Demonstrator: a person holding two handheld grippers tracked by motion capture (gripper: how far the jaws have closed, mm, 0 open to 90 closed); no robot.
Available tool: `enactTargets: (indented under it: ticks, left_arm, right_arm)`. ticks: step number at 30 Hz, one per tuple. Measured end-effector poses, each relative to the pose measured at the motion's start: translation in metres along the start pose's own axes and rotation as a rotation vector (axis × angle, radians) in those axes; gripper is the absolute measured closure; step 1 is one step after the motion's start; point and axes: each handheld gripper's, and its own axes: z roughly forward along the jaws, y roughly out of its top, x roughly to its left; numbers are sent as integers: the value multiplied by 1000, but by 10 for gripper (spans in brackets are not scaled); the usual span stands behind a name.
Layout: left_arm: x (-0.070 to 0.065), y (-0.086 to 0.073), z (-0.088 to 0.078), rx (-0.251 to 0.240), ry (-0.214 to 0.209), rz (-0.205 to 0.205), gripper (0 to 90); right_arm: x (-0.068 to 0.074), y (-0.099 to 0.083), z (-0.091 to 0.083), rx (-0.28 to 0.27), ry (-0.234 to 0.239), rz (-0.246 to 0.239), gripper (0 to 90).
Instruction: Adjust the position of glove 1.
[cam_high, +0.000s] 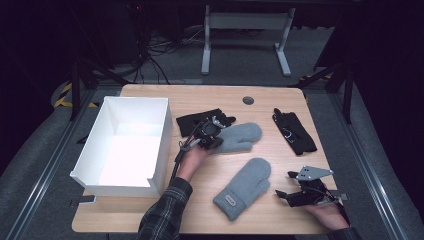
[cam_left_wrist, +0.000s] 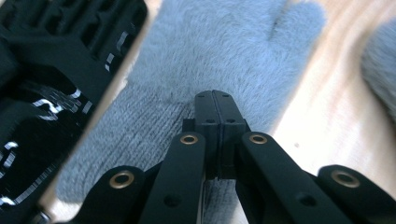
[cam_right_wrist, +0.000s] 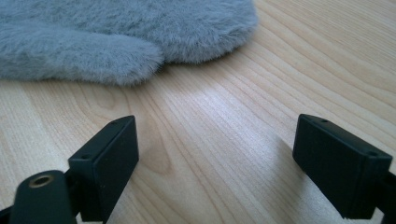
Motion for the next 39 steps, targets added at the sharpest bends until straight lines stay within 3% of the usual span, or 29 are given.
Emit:
enactTargets:
  ticks: [10,13,16,22,23,26,29,34,39]
  left_arm:
    - [-26,-14,-13,16,-45,24,900]
    - [-30,-15,-15,4,-35,35,900]
    - [-27,-10,-20,-9,-36,27,900]
    - [-9,3,-21,-51,2,-13,900]
    - [-1,7,-19,-47,29,-20,900]
    - [13,10,-11,-8,58,-36,900]
    - [21,6,-5,29,55,-59,900]
    - [18,0,-9,39,54,-61,900]
    - [4,-14,-20,59,66,-55,900]
  right_arm:
    - [0,0,0,0,0,2,147]
    - [0,0,0,0,-1,3,147]
    - [0,0,0,0,-1,4,147]
    - [0,0,0,0,-1,3,147]
    - [0,0,0,0,-1,3,147]
    - [0,0,0,0,-2,3,147]
    - [0,0,0,0,-1,3,147]
    - [0,0,0,0,-1,3,147]
    - [0,0,0,0,-2,5,147]
